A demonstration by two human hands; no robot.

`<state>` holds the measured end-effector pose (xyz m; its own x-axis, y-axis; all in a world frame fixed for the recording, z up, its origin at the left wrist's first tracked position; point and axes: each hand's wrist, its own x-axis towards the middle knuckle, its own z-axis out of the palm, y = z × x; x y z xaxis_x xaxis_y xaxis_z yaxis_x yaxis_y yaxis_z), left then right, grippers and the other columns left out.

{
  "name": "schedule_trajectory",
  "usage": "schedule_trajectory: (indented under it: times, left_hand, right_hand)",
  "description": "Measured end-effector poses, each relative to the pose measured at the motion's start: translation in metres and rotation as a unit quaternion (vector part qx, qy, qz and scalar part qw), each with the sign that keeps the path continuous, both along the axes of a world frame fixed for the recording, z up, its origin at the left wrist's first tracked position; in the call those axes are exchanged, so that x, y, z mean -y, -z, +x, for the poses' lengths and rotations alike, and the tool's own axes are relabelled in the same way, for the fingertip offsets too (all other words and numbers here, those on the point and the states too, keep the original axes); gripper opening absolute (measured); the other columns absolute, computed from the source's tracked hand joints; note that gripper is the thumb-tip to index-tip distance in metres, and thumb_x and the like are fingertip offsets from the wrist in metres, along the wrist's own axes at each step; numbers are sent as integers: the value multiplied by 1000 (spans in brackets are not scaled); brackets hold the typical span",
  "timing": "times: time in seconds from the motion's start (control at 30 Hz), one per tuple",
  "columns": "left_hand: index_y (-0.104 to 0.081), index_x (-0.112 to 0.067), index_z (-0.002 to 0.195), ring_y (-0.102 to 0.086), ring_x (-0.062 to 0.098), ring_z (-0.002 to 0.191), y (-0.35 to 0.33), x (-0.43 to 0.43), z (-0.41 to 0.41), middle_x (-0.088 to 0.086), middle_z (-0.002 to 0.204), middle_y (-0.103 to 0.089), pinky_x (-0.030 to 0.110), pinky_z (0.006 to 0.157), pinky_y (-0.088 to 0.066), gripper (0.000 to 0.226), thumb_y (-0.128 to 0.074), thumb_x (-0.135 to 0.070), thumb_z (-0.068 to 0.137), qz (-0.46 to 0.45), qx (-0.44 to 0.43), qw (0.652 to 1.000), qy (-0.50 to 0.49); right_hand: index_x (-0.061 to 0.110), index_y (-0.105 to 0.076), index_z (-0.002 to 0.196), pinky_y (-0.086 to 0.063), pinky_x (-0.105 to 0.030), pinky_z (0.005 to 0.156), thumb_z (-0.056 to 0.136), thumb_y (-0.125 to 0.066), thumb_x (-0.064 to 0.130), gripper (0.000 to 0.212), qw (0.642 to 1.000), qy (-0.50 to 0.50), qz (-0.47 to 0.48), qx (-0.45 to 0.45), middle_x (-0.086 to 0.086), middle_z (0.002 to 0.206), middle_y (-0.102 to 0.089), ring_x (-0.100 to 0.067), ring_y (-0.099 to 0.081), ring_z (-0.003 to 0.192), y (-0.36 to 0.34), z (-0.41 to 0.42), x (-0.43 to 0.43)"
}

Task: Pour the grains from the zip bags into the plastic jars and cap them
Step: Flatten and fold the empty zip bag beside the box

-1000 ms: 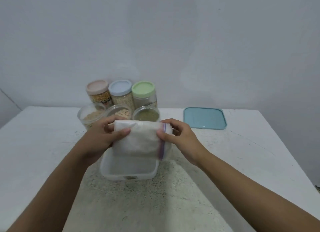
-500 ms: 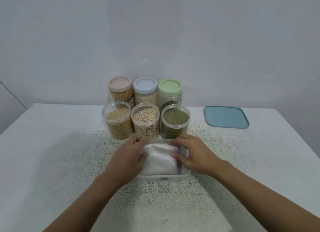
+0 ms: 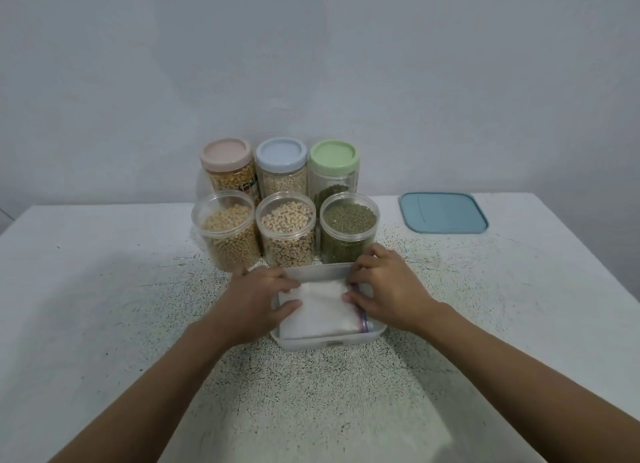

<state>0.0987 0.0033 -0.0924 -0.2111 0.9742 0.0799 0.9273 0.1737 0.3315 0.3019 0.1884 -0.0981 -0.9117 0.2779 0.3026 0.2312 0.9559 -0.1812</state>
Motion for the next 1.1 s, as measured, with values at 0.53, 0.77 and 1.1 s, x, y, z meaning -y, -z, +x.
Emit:
schedule_trajectory:
  times: [0.53, 0.77, 1.1]
  left_hand:
    - [-62, -42, 135, -51, 11, 109, 2, -8, 15, -13, 119, -55, 33, 95, -44, 45, -69, -50, 91, -33, 78, 996, -19]
    - [-62, -44, 135, -50, 12, 109, 2, -5, 19, -13, 119, -54, 33, 94, -44, 53, -56, -64, 87, -42, 77, 996, -31]
    - [-48, -51, 144, -47, 14, 112, 1, -6, 20, -11, 121, -51, 39, 100, -44, 51, -61, -55, 95, -54, 54, 997, -26]
  right_hand:
    - [10, -51, 142, -32, -45, 116, 102, -52, 28, 43, 950, 289, -117, 32, -15, 153, -45, -33, -36, 143, 25, 38, -120]
    - [12, -70, 89, -34, -45, 86, 96, -66, 19, 10, 966, 254, 42, -6, -5, 83, -63, -30, -56, 82, 31, 46, -112]
    - [9, -54, 99, -37, -38, 73, 101, -41, 16, 16, 981, 111, 10, -161, -4, 89, -58, -24, -49, 78, 13, 69, -47]
